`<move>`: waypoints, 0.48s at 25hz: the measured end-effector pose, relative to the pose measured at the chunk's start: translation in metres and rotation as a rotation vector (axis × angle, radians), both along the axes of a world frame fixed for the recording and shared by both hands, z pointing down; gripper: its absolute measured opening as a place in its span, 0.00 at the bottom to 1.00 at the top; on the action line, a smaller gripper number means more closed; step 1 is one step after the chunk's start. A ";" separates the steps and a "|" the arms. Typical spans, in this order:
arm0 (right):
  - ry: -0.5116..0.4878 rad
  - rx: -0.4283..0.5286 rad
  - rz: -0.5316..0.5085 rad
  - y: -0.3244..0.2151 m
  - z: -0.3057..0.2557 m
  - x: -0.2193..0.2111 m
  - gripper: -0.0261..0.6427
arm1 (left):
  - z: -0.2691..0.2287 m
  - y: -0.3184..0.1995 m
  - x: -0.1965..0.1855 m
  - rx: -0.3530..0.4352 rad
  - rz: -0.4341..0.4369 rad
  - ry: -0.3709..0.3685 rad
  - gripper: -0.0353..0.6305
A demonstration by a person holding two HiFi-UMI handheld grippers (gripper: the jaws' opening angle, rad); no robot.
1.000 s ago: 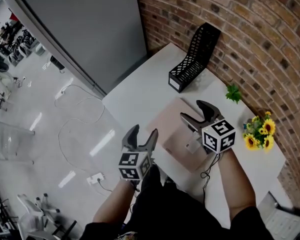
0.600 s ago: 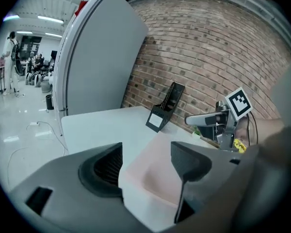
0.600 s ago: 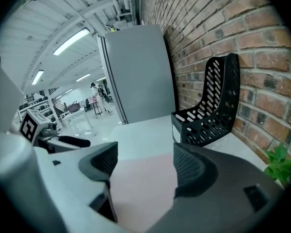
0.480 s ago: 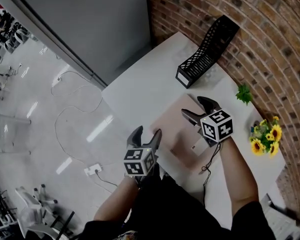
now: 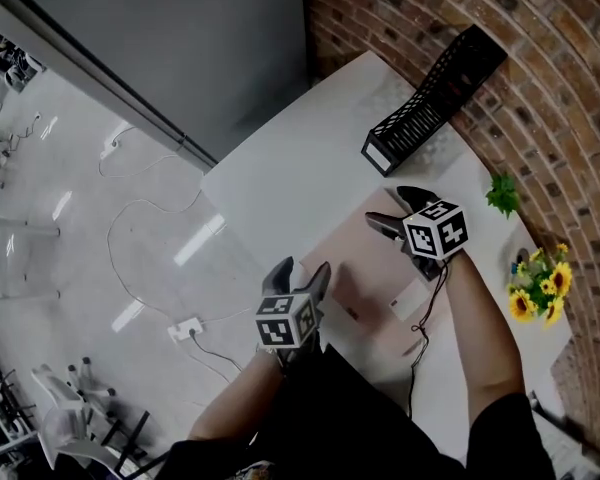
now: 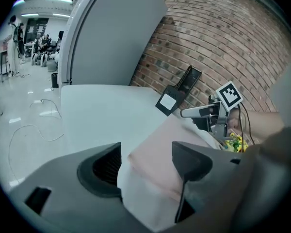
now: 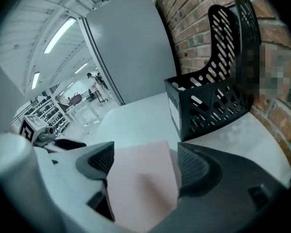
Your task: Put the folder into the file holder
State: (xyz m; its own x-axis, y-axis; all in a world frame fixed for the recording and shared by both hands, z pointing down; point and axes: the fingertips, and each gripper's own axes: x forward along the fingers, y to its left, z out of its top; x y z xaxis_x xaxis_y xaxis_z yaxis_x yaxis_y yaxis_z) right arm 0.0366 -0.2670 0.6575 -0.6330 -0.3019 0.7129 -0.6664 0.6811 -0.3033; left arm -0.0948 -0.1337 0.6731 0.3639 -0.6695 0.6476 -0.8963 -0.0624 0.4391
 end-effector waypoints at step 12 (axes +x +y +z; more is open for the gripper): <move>-0.004 -0.165 -0.077 -0.007 0.046 -0.009 0.69 | 0.026 -0.008 0.006 -0.078 -0.019 0.037 0.52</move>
State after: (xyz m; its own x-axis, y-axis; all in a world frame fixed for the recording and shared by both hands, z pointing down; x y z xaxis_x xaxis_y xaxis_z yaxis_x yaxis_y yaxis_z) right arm 0.0277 -0.2737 0.7031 -0.6524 -0.1309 0.7465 -0.6126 0.6710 -0.4177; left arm -0.0893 -0.1415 0.6988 0.3762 -0.6242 0.6847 -0.8801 -0.0099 0.4746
